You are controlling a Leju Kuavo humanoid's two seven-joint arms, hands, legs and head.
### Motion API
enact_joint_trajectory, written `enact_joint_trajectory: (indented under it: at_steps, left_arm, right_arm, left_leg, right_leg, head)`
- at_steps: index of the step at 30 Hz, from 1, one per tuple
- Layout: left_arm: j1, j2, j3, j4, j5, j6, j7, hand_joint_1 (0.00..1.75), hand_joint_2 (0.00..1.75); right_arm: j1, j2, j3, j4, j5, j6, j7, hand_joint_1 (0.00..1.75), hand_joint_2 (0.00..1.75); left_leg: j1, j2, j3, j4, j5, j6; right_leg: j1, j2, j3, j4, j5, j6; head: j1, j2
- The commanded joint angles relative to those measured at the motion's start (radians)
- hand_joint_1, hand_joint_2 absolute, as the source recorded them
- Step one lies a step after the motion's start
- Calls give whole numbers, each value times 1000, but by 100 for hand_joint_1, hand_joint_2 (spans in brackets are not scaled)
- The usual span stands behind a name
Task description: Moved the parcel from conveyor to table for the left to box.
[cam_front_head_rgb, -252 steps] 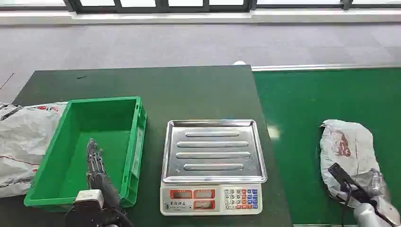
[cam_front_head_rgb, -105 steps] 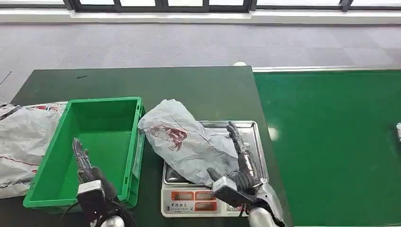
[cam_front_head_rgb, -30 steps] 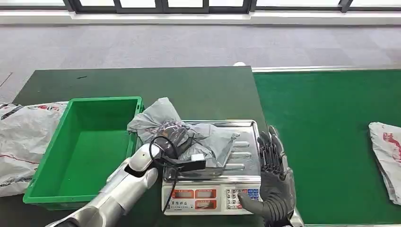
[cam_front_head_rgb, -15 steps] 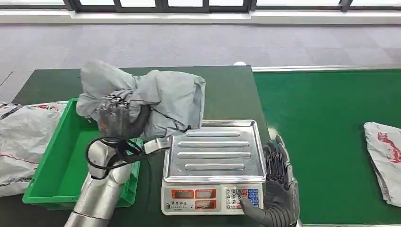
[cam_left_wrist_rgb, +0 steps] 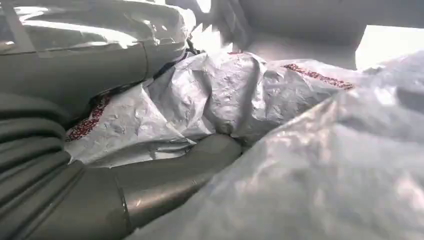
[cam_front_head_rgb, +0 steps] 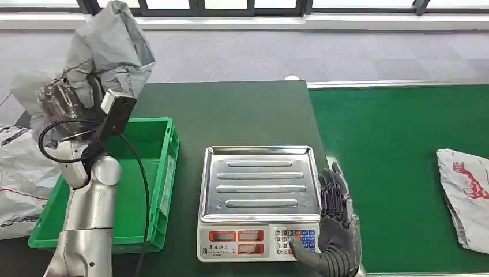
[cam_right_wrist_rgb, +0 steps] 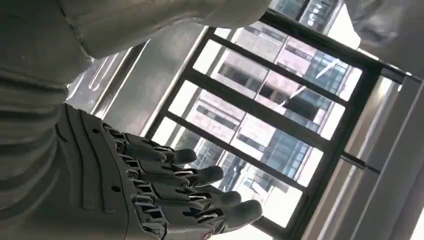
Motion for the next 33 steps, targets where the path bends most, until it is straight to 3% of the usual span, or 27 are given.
enact_joint_trajectory:
  at_steps: [1, 7, 22, 24, 25, 26, 27, 33]
  left_arm:
    - [-182, 127, 5, 729, 57, -106, 39, 175, 175]
    - [-191, 143, 43, 786, 77, -137, 26, 175, 175]
    - [-183, 150, 81, 805, 87, -157, 42, 175, 175]
    - [-168, 138, 114, 763, 122, -111, 1, 175, 175]
    - [-160, 133, 128, 740, 140, -88, -20, 61, 175]
    - [-138, 118, 157, 684, 194, -53, -68, 0, 175]
    - [-103, 106, 171, 606, 264, -33, -125, 0, 0]
    - [270, 14, 91, 39, 633, -25, -326, 0, 0]
  right_arm:
    - [22, 65, -102, 4, 31, 79, 2, 0, 175]
    - [6, 61, -109, 26, 18, 97, 2, 0, 175]
    - [-7, 53, -115, 55, 5, 105, 2, 0, 175]
    - [-3, 51, -112, 57, 2, 98, 2, 0, 175]
    - [-2, 51, -111, 57, 2, 95, 2, 0, 175]
    - [3, 53, -109, 54, 3, 90, 2, 0, 175]
    - [8, 55, -107, 50, 3, 85, 2, 0, 175]
    - [21, 90, -154, 42, 37, 78, 7, 0, 175]
  left_leg:
    - [-1, -4, 1, -5, 4, -1]
    - [0, 5, -2, -5, 3, -1]
    - [0, 2, -4, -2, 2, -1]
    - [1, 2, -4, -1, 1, -1]
    - [1, 2, -4, -2, 1, -1]
    - [1, 3, -4, -2, 2, -1]
    - [1, 3, -4, -3, 2, -1]
    - [0, 5, -2, -2, 0, -1]
  right_leg:
    - [-1, -5, 1, -3, 2, -1]
    - [0, 4, -2, -3, 3, -1]
    - [0, 2, -4, -1, 2, -1]
    - [1, 2, -3, 0, 1, -1]
    - [1, 2, -3, 0, 1, -1]
    - [1, 2, -4, -1, 2, -1]
    - [1, 2, -4, -2, 2, -1]
    - [0, 5, -2, -1, 1, 0]
  head:
    - [0, 0]
    - [0, 0]
    - [0, 0]
    - [0, 0]
    - [0, 0]
    - [0, 0]
    - [0, 0]
    - [0, 0]
